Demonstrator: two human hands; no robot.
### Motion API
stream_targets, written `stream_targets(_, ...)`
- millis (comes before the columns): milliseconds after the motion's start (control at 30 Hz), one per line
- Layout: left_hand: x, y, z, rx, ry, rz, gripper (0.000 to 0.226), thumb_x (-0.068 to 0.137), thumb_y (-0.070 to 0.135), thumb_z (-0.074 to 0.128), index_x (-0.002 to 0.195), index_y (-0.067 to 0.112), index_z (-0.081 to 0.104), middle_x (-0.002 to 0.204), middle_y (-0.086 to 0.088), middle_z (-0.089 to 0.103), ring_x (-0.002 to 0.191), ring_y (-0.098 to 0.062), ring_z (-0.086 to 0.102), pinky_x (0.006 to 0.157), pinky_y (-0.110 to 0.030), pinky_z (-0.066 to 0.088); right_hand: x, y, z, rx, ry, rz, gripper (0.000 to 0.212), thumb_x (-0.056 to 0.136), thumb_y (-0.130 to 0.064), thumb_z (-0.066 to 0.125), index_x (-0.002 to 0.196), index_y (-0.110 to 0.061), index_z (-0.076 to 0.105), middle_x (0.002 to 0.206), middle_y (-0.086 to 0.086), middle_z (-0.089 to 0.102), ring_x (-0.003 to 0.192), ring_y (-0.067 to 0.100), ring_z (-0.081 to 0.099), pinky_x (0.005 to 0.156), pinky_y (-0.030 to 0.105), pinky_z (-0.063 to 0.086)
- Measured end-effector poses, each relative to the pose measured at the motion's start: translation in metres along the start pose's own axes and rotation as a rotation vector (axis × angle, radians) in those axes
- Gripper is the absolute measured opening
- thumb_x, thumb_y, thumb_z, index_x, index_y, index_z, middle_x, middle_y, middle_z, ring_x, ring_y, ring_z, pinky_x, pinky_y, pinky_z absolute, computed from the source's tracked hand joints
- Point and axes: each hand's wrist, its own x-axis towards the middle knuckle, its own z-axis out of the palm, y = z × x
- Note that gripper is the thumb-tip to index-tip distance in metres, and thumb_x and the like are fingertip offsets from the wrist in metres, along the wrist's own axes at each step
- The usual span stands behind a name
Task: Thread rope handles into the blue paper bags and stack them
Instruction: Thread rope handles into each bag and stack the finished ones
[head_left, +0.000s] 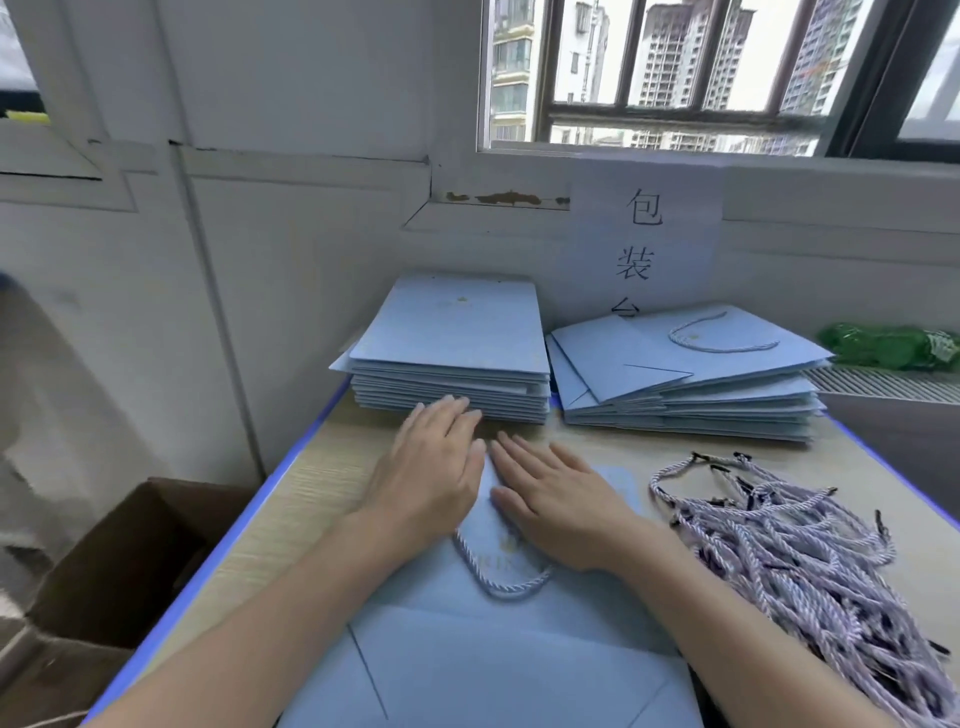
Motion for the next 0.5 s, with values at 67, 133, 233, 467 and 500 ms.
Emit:
stream_targets(67, -0.001, -0.001, 0.002, 0.026, -0.197, -0.006, 0.056, 0.103, 0.038, 0.013, 0.152, 0.013, 0.005, 0.161, 0.001, -0.001, 0.147, -0.01, -0.007, 0.117, -0.028, -0.007, 0.0, 0.0, -0.001, 0.025, 0.022, 0.01, 0.055, 0.102, -0.037, 0.014, 0.151, -0.02, -0.003, 0.158, -0.007, -0.009, 0.143, 0.002, -0.01, 0.116, 0.028, -0.007)
stream_targets(133, -0.003, 0.0, 0.003, 0.035, -0.32, -0.013, 0.058, 0.103, 0.039, 0.015, 0.152, 0.014, -0.003, 0.16, 0.0, -0.01, 0.146, -0.009, -0.012, 0.117, -0.029, -0.009, -0.003, 0.002, -0.009, 0.071, 0.062, 0.012, 0.053, 0.103, -0.032, 0.015, 0.151, -0.019, -0.002, 0.158, -0.007, -0.009, 0.143, 0.001, -0.01, 0.114, 0.024, -0.008)
stream_targets(233, -0.004, 0.0, 0.004, 0.033, -0.342, -0.03, 0.058, 0.103, 0.04, 0.015, 0.152, 0.015, -0.004, 0.16, 0.0, -0.011, 0.146, -0.009, -0.012, 0.117, -0.029, -0.009, -0.01, 0.009, -0.013, 0.072, 0.073, 0.082, 0.056, 0.102, -0.037, 0.015, 0.15, -0.018, -0.006, 0.156, -0.007, -0.015, 0.142, 0.002, -0.014, 0.115, 0.025, -0.01)
stream_targets(467, -0.002, -0.002, 0.002, -0.013, -0.184, -0.056, 0.06, 0.102, 0.041, 0.019, 0.153, 0.015, -0.001, 0.16, 0.001, -0.008, 0.146, -0.007, -0.009, 0.118, -0.028, -0.007, -0.011, 0.012, -0.004, 0.101, -0.011, 0.122, 0.059, 0.101, -0.042, 0.015, 0.15, -0.017, -0.005, 0.158, -0.004, -0.012, 0.143, 0.004, -0.012, 0.116, 0.028, -0.008)
stream_targets(500, -0.002, -0.002, 0.004, 0.018, -0.239, -0.05, 0.062, 0.102, 0.045, 0.019, 0.153, 0.015, -0.001, 0.16, 0.001, -0.008, 0.146, -0.009, -0.008, 0.119, -0.029, -0.005, -0.011, 0.014, -0.008, 0.123, 0.034, 0.114, 0.057, 0.102, -0.04, 0.015, 0.151, -0.017, -0.003, 0.158, -0.004, -0.01, 0.143, 0.004, -0.01, 0.116, 0.027, -0.007)
